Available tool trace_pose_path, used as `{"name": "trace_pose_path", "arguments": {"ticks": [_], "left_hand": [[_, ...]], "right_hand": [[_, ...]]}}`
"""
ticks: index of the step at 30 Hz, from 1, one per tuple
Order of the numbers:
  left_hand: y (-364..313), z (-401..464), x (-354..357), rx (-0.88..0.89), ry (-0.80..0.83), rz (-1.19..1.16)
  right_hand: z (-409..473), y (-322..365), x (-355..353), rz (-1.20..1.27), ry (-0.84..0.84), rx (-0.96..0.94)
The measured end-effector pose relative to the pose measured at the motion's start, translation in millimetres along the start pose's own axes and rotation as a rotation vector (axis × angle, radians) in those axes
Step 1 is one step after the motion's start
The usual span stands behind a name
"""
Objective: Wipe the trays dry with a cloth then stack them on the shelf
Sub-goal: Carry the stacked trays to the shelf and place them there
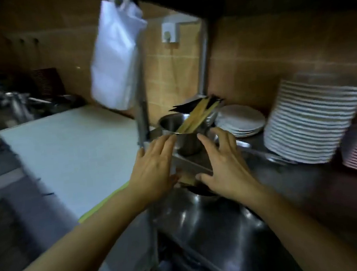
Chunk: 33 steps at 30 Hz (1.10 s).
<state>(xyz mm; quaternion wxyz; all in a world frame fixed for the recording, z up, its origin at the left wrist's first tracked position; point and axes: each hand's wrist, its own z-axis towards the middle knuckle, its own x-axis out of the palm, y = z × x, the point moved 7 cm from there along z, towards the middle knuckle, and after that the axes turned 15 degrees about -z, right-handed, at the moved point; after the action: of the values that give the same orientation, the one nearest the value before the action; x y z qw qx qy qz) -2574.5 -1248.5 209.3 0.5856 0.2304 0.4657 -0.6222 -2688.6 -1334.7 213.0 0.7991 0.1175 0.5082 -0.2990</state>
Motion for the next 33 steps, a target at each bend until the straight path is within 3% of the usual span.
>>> {"name": "trace_pose_path", "arguments": {"ticks": [9, 21, 27, 33], "left_hand": [[166.0, -122.8, -91.6, -0.404, -0.047, 0.159], [339.3, -208.5, -169.5, -0.884, -0.17, 0.31], [411.5, -223.9, -199.8, -1.045, -0.228, 0.278], [504.8, -227.3, -227.1, -1.068, -0.257, 0.286]], "right_hand": [[60.8, 222.6, 25.1, 0.193, -0.012, -0.319], [160.4, 432.2, 102.2, 0.349, 0.099, -0.669], [219.0, 511.2, 124.4, 0.414, 0.164, -0.765], [279.4, 590.8, 146.7, 0.423, 0.172, -0.79]]}}
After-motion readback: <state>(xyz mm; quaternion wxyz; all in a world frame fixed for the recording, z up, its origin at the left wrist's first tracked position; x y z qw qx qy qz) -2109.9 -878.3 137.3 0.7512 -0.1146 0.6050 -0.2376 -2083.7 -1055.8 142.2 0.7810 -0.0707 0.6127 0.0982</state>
